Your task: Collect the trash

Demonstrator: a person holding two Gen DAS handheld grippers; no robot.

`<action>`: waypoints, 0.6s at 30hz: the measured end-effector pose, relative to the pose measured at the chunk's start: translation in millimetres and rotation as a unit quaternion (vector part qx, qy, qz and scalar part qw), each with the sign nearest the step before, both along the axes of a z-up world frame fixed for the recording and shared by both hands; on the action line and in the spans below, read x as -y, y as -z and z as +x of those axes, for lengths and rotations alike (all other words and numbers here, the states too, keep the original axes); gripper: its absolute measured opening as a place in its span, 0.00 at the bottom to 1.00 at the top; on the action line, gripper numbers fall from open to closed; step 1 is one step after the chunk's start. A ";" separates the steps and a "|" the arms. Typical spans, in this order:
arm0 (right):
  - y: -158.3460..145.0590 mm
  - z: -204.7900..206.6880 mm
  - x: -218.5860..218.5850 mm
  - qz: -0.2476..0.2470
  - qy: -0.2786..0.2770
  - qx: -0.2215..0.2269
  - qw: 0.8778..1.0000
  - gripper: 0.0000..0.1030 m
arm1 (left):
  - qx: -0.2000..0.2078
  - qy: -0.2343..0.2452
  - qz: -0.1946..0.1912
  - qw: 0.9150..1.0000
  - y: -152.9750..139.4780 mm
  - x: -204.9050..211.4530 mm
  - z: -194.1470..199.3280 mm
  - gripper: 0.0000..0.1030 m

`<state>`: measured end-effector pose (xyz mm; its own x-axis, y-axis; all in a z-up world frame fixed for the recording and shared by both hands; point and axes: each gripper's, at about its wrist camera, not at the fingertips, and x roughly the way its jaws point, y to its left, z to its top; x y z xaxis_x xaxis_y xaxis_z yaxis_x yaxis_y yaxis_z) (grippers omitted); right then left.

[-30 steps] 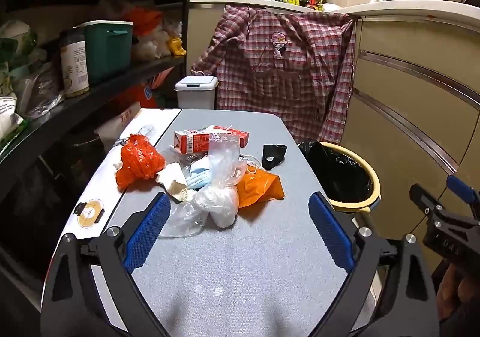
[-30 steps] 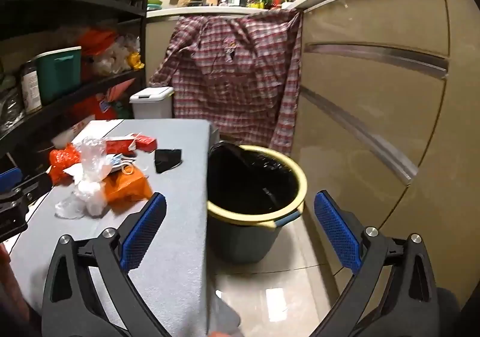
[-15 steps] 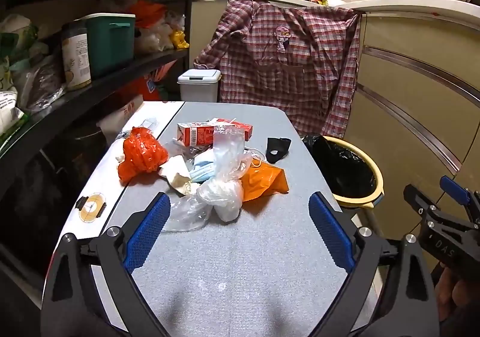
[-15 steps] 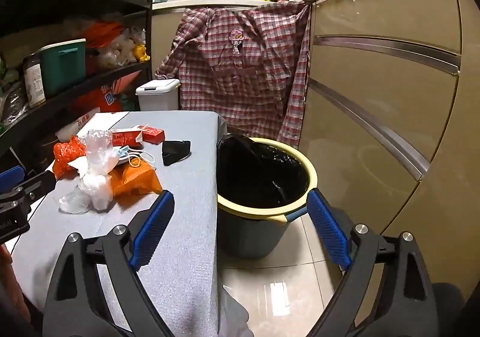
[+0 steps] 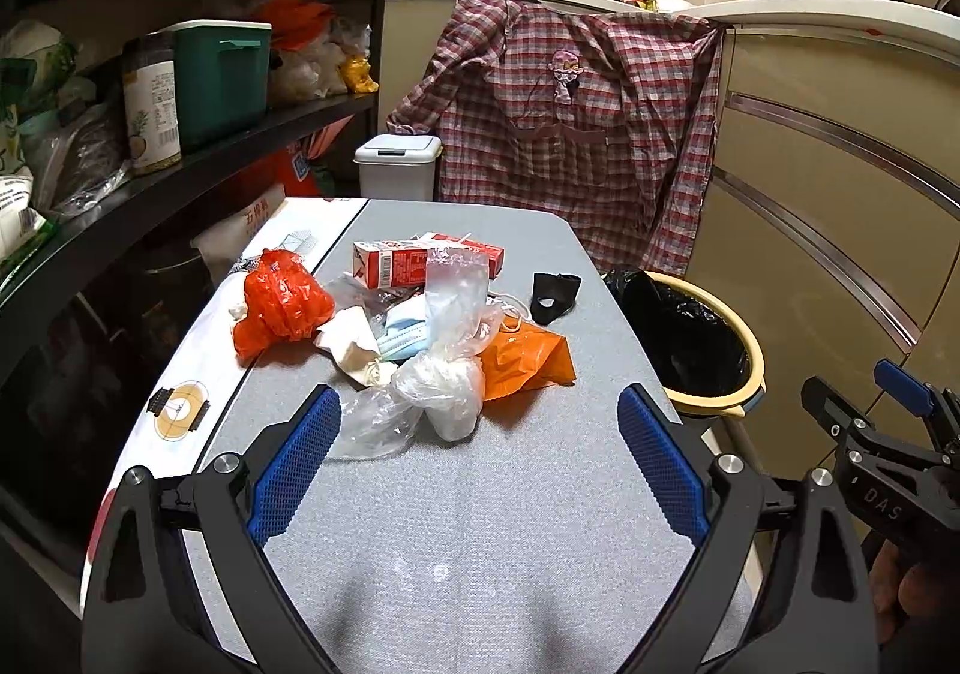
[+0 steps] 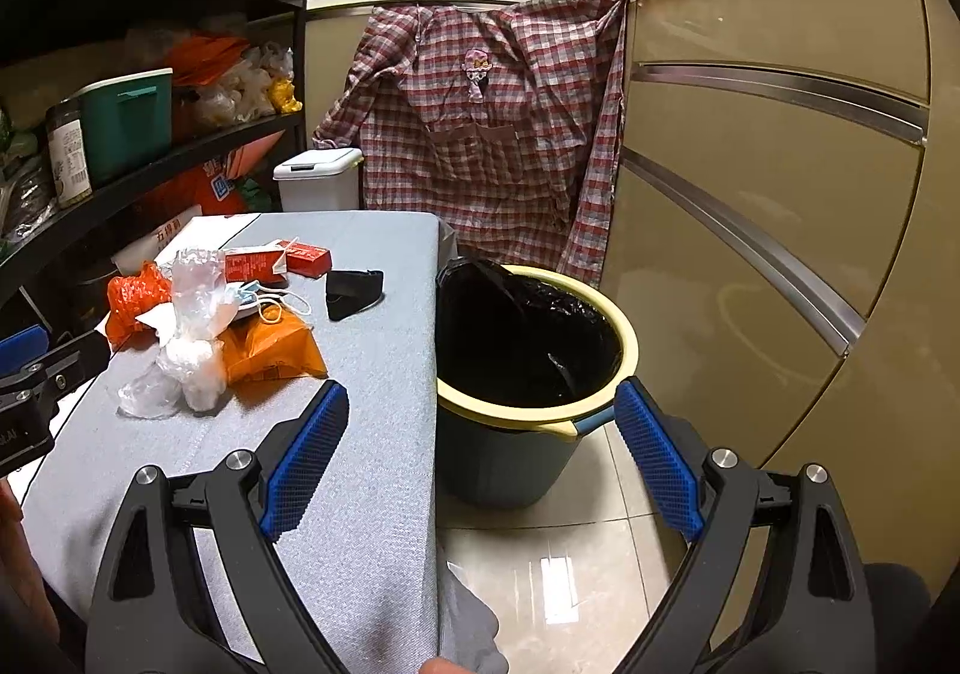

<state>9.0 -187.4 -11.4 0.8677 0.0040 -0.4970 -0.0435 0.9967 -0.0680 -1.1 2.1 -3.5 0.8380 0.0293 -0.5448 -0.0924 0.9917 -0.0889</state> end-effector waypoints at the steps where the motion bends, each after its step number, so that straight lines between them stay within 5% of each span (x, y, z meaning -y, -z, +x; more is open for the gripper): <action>1: 0.0 -0.2 -0.2 0.000 0.000 0.000 1.000 0.86 | 0.000 0.000 0.000 1.000 0.4 0.4 0.1 0.88; 18: -0.9 0.5 0.8 0.000 0.001 0.001 1.000 0.86 | 0.000 -0.001 -0.001 1.000 1.2 2.4 0.3 0.88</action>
<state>9.4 -188.2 -10.5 0.8683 0.0022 -0.4960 -0.0410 0.9969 -0.0673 -0.8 -0.3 -4.7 0.8383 0.0293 -0.5445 -0.0936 0.9915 -0.0909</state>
